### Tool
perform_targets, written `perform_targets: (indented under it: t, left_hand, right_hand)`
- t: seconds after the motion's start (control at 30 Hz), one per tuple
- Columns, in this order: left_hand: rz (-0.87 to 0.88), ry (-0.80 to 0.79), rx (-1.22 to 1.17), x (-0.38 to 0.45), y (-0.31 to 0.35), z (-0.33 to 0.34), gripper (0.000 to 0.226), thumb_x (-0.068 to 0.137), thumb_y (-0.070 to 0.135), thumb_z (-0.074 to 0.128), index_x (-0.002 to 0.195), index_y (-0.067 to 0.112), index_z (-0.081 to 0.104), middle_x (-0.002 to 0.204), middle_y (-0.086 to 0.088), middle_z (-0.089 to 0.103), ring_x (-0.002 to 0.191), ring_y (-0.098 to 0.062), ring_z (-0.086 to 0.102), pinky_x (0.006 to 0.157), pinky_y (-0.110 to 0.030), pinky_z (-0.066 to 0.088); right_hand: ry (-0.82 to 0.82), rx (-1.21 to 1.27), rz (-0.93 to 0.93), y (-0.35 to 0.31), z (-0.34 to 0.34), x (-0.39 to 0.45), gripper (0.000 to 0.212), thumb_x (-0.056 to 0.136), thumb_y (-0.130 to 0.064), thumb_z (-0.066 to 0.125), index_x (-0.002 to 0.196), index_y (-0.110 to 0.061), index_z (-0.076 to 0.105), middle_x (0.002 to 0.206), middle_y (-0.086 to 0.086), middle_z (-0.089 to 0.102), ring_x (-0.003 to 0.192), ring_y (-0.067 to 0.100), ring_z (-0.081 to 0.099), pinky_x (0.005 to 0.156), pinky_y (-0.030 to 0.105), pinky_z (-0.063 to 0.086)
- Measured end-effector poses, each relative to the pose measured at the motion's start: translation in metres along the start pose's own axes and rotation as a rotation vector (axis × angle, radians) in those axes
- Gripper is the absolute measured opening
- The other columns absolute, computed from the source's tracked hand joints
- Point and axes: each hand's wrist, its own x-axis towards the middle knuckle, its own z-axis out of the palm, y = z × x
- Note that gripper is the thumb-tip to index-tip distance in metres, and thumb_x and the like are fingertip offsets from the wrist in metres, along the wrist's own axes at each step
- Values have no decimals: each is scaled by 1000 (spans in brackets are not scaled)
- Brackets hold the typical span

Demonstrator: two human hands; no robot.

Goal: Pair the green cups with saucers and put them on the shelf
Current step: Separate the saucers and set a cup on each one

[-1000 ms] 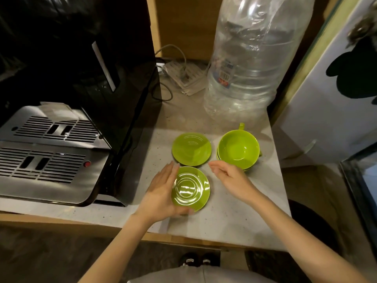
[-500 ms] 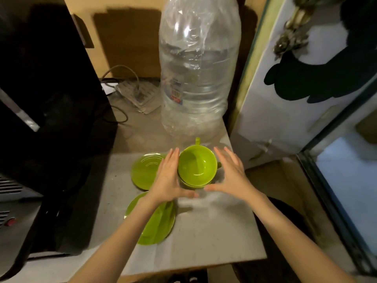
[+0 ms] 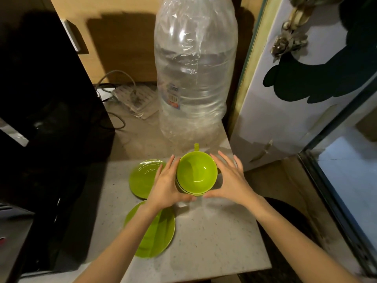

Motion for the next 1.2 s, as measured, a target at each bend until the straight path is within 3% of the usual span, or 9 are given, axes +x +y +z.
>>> perform_targets:
  t: [0.1, 0.37, 0.77, 0.97, 1.1, 1.2]
  left_hand:
    - [-9, 7, -10, -1, 1, 1, 131, 37, 70, 67, 144, 13, 18, 152, -3, 28, 136, -2, 3, 116, -41, 6]
    - [-42, 38, 15, -3, 5, 6, 133, 38, 74, 62, 144, 9, 17, 153, -7, 26, 134, -1, 5, 116, -42, 7]
    - [-64, 39, -53, -5, 9, 5, 134, 37, 70, 69, 144, 10, 17, 153, -9, 25, 136, -5, 3, 114, -37, 4]
    - [-60, 125, -119, -6, 15, -20, 125, 37, 67, 70, 142, 15, 25, 144, 9, 28, 134, -4, 8, 115, -39, 10]
    - [-92, 202, -111, -8, 10, -46, 125, 35, 67, 66, 141, 13, 29, 148, -10, 34, 132, -4, 14, 114, -39, 12]
    - [-132, 230, -66, -12, 0, -64, 125, 33, 69, 62, 139, 10, 32, 147, -14, 36, 138, -15, 22, 112, -35, 10]
  right_hand:
    - [18, -5, -1, 3, 3, 1, 119, 49, -64, 76, 145, -25, 19, 155, -1, 21, 144, 7, 3, 115, 37, -7]
    - [37, 16, -10, 3, 3, -2, 114, 49, -63, 74, 144, -26, 24, 153, -1, 27, 137, -2, 5, 114, 32, -5]
    - [-12, 70, 42, 1, -4, -1, 112, 50, -58, 80, 144, -29, 24, 155, 2, 23, 144, 9, 8, 114, 35, -7]
    - [8, 119, 7, -6, -6, 15, 116, 40, -74, 65, 142, -36, 25, 153, 1, 27, 145, 12, 10, 117, 41, -3]
    - [-2, 125, -76, -29, -10, 35, 117, 37, -72, 66, 141, -34, 28, 151, -2, 32, 144, 9, 12, 115, 37, -4]
    - [-19, 112, -125, -45, -2, 52, 117, 36, -75, 61, 140, -32, 30, 151, -1, 33, 144, 11, 13, 115, 37, -3]
